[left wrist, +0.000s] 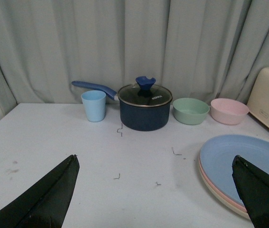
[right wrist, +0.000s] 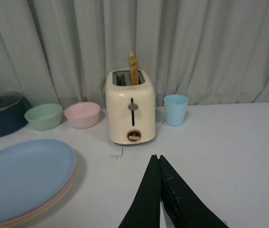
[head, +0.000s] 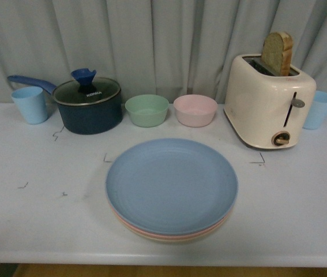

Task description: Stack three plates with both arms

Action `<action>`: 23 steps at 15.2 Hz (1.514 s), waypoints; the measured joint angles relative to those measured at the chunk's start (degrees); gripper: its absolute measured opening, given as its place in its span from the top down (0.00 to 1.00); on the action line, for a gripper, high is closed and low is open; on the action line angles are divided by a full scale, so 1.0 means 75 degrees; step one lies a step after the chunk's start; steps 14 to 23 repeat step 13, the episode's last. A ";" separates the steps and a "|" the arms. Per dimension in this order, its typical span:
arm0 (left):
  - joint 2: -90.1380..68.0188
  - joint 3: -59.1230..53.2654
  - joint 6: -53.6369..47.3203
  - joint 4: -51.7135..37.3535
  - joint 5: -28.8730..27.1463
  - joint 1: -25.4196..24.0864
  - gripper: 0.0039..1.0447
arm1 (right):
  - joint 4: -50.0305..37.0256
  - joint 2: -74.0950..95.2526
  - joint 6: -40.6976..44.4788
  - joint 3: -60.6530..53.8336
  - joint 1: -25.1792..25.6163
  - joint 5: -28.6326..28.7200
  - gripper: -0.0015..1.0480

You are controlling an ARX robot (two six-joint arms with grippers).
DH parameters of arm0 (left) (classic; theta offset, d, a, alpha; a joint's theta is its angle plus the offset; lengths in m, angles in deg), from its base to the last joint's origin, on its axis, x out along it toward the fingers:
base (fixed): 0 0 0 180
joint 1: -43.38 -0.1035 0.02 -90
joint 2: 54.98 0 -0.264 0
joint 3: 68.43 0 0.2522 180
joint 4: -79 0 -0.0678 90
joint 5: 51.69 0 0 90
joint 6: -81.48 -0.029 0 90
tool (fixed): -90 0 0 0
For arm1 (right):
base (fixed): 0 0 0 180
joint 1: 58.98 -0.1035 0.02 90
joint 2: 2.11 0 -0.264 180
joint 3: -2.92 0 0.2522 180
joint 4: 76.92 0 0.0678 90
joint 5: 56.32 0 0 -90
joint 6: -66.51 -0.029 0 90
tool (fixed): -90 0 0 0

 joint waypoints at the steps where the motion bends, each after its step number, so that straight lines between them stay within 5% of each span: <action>1: 0.0000 0.0000 0.0000 0.0000 -0.0003 0.0000 0.06 | 0.0082 0.0003 0.0000 -0.0023 0.0000 0.0003 0.98; 8: 0.0000 0.0000 0.0000 0.0000 -0.0003 0.0000 0.06 | 0.0058 -0.0009 0.0006 -0.0023 0.0000 0.0006 0.96; 10: 0.0000 0.0000 0.0000 0.0000 -0.0003 0.0000 0.06 | 0.0058 -0.0009 0.0003 -0.0023 0.0000 0.0003 0.73; 13: 0.0000 0.0000 0.0000 0.0003 -0.0003 0.0000 0.06 | 0.0058 -0.0009 0.0003 -0.0023 0.0000 0.0006 0.05; 23: 0.0000 0.0000 0.0000 0.0003 -0.0003 0.0000 0.06 | 0.0058 -0.0009 0.0003 -0.0023 0.0000 0.0006 0.05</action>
